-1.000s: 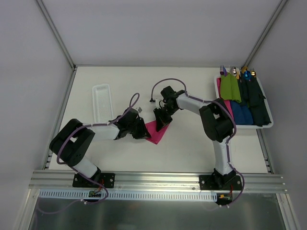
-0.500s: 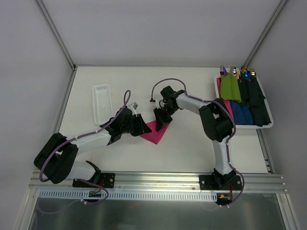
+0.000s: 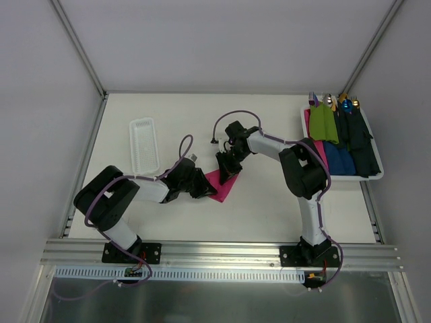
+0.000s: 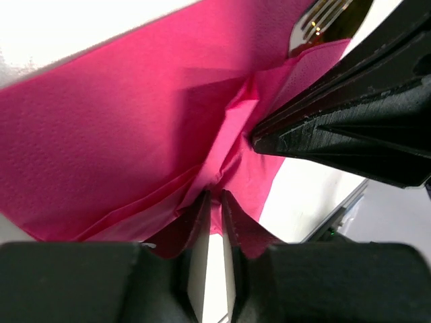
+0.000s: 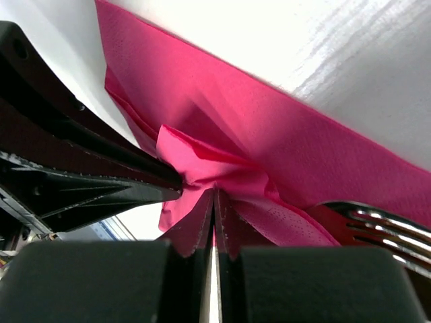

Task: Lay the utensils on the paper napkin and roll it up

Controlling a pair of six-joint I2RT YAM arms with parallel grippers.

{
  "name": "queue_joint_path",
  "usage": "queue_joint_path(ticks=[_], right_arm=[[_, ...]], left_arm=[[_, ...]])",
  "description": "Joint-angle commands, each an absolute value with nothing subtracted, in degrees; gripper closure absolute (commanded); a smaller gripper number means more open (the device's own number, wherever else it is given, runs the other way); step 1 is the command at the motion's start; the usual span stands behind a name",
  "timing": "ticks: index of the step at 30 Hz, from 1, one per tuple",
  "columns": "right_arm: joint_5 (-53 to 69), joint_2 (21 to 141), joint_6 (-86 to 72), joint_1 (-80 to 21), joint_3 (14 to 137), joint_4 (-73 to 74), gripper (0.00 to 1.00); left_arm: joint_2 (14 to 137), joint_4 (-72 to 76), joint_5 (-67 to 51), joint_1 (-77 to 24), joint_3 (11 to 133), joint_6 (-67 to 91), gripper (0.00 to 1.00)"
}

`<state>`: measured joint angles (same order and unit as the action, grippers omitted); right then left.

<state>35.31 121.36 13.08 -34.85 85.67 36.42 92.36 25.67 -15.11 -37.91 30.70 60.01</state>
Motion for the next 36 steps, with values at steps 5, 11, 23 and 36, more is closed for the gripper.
queue_joint_path(ticks=[5,11,23,36], right_arm=[[31.4,122.6,14.2,-34.9,83.7,38.6,0.96],[33.6,119.0,14.1,-33.7,85.6,37.5,0.89],[29.3,123.0,18.5,-36.1,85.7,40.9,0.90],[26.7,124.7,18.1,-36.2,86.0,40.7,0.93]], left_arm=[[94.7,13.7,-7.3,-38.3,31.3,61.0,0.94],[93.7,7.1,-6.1,-38.3,33.3,56.0,0.96],[92.5,3.0,-5.8,-37.7,34.4,50.3,0.92],[83.2,4.7,-6.2,-37.5,34.0,48.4,0.79]])
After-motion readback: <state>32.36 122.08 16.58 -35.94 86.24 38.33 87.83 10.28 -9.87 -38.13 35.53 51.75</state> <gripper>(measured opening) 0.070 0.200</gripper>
